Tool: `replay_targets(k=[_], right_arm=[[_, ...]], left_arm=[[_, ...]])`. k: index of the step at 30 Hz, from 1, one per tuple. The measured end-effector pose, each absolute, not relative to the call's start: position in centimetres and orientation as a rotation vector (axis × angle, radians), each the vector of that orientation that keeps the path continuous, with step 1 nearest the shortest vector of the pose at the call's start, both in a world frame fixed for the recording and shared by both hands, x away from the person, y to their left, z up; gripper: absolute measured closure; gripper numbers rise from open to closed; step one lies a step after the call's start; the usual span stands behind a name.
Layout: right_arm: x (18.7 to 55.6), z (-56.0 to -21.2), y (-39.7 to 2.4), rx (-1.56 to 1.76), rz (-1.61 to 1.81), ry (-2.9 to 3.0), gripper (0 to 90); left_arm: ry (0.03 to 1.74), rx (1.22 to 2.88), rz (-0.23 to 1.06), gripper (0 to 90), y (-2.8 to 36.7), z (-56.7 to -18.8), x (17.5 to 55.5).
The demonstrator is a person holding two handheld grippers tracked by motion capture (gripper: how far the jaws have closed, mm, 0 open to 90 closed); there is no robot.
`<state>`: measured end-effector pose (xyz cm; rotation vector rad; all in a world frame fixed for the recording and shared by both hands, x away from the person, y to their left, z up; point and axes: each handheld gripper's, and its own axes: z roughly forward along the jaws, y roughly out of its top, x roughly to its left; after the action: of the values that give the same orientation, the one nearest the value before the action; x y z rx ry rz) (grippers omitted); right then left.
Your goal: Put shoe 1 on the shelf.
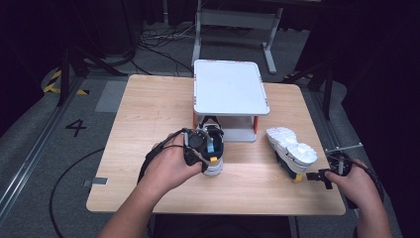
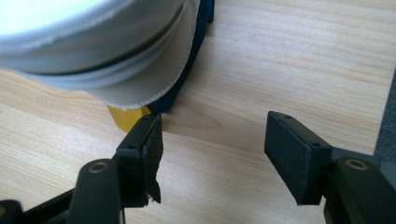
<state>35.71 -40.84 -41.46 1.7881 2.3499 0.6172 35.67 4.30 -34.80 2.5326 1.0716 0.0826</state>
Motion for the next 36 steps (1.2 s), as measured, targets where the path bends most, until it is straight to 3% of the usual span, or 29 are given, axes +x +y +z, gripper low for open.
replay_targets(k=[5, 22, 36], right_arm=[[35.7, -41.2, -40.9, 1.784, 0.639, 2.343, 37.6], [35.9, -41.0, -40.9, 1.764, 0.666, 2.347, 37.5], [35.3, -41.1, -41.3, 1.781, 0.668, 2.329, 36.9]], left_arm=[[1.101, 2.584, 0.016, 53.9, 3.3, -36.1, 35.4], [1.217, 2.578, 0.183, 54.0, 1.2, -40.9, 37.9], [1.249, 2.445, 0.242, 52.4, 0.9, -40.4, 38.9]])
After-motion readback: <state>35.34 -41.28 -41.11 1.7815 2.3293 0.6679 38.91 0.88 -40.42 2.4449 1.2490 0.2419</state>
